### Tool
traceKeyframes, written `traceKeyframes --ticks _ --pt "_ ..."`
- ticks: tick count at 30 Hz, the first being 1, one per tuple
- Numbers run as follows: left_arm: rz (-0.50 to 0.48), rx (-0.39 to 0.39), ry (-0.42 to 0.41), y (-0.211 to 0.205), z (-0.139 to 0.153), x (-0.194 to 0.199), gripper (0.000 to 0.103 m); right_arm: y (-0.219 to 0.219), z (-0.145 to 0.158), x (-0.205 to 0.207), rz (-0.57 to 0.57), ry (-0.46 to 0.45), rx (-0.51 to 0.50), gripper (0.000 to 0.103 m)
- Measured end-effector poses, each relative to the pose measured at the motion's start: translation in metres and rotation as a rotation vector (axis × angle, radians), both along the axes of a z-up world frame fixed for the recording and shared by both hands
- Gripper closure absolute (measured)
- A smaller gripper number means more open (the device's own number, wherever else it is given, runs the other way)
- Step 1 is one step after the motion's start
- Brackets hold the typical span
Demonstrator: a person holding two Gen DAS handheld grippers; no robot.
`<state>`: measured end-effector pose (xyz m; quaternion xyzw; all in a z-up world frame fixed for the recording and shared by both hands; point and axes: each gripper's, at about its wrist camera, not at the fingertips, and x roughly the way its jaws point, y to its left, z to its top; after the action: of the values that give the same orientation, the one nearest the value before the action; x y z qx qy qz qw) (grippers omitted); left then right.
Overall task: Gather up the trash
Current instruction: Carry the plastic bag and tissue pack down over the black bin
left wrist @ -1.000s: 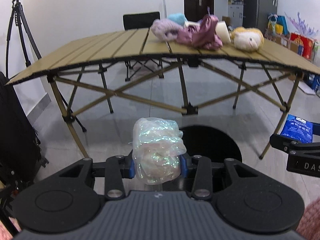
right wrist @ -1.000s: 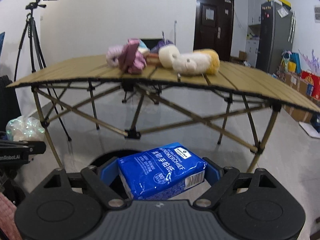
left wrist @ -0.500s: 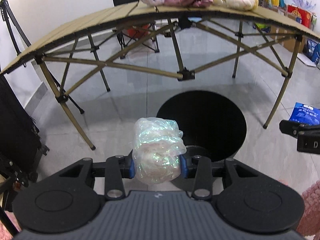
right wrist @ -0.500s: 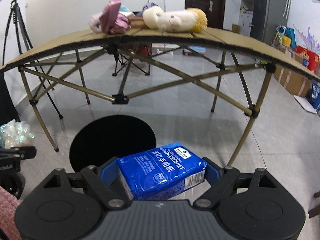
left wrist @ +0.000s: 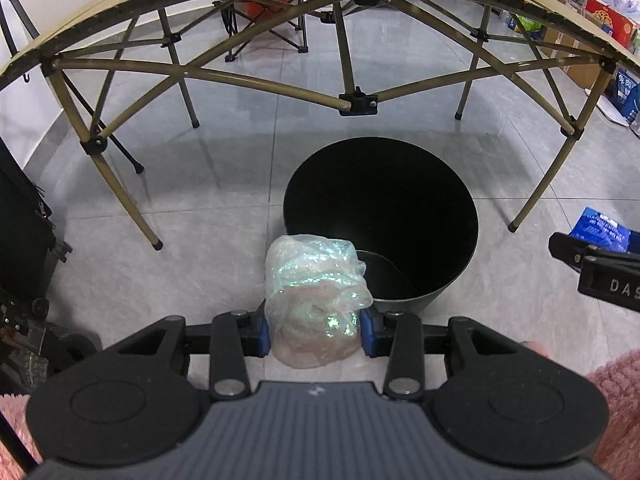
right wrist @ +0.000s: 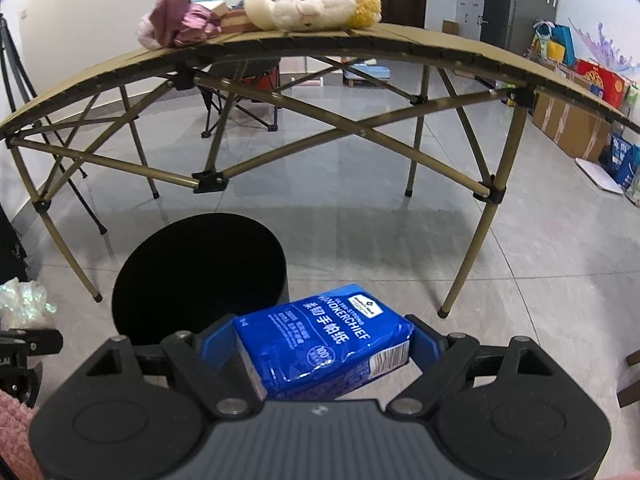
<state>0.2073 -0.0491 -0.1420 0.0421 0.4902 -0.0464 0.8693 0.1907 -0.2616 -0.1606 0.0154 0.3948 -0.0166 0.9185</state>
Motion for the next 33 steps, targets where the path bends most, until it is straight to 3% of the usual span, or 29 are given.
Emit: traceKeyframes --ticks 13,33 --pt "0.004 -0.030 0.070 -0.036 -0.011 0.042 0.063 -0.026 -0.019 0.027 -0.082 0.053 0.014 0.016" --pt "0.051 -0.095 0.114 -0.086 -0.023 0.115 0.063 -0.052 -0.032 0.060 -0.158 0.075 0.017 0.016"
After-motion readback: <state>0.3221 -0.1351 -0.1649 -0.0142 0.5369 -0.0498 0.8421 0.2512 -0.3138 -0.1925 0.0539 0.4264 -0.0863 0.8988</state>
